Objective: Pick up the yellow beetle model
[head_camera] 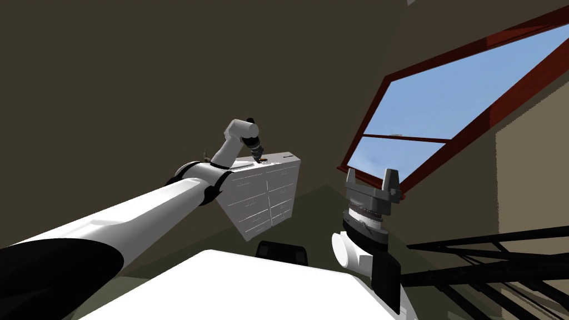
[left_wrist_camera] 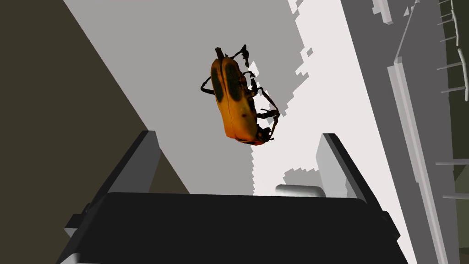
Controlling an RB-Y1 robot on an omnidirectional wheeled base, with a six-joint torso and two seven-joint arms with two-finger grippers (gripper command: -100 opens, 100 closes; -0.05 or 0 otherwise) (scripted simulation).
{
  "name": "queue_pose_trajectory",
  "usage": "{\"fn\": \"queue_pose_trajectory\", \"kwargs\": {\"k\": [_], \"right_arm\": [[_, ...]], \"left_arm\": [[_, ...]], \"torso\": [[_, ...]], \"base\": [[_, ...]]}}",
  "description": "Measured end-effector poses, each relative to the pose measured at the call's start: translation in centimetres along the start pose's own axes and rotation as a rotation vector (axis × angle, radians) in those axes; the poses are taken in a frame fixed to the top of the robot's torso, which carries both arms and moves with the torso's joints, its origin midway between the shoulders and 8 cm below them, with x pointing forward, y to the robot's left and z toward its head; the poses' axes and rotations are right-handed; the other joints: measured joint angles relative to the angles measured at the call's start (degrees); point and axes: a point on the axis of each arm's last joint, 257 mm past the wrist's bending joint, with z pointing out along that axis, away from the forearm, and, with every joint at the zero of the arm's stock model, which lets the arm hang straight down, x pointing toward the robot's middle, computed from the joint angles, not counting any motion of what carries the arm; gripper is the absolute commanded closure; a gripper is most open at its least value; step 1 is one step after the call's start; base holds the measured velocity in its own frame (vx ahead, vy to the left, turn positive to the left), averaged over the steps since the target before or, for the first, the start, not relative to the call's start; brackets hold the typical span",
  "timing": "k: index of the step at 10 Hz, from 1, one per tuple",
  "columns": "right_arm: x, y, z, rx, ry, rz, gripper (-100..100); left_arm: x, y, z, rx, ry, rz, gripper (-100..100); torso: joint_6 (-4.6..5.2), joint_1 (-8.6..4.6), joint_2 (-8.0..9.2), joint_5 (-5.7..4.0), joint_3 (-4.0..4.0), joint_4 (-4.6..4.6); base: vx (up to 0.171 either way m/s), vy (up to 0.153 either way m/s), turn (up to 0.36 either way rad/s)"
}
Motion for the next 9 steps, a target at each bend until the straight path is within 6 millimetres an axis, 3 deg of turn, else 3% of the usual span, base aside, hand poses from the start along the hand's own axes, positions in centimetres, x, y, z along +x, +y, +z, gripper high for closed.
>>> {"fn": "queue_pose_trajectory", "kwargs": {"k": [4, 5, 6, 9], "right_arm": [[0.0, 0.0, 0.0, 0.0, 0.0, 0.0, 0], [0.0, 0.0, 0.0, 0.0, 0.0, 0.0, 0], [0.0, 0.0, 0.0, 0.0, 0.0, 0.0, 0], [0.0, 0.0, 0.0, 0.0, 0.0, 0.0, 0]], "left_arm": [[-1.1, 2.1, -0.5, -0.103, -0.025, -0.024, -100], [-1.2, 2.2, -0.5, -0.106, -0.026, -0.024, 0], [-1.2, 2.2, -0.5, -0.106, -0.026, -0.024, -100], [-1.3, 2.5, 1.3, -0.105, -0.027, -0.026, -100]], "torso": [[-0.01, -0.02, -0.02, 0.0, -0.02, -0.01], [-0.01, -0.06, 0.07, -0.01, 0.03, 0.01], [-0.01, -0.08, 0.13, -0.01, 0.07, 0.02], [-0.01, -0.07, 0.16, -0.01, 0.09, 0.03]], "base": [[0.04, 0.02, -0.023], [0.0, 0.0, 0.0], [0.0, 0.0, 0.0], [0.0, 0.001, -0.004]]}}
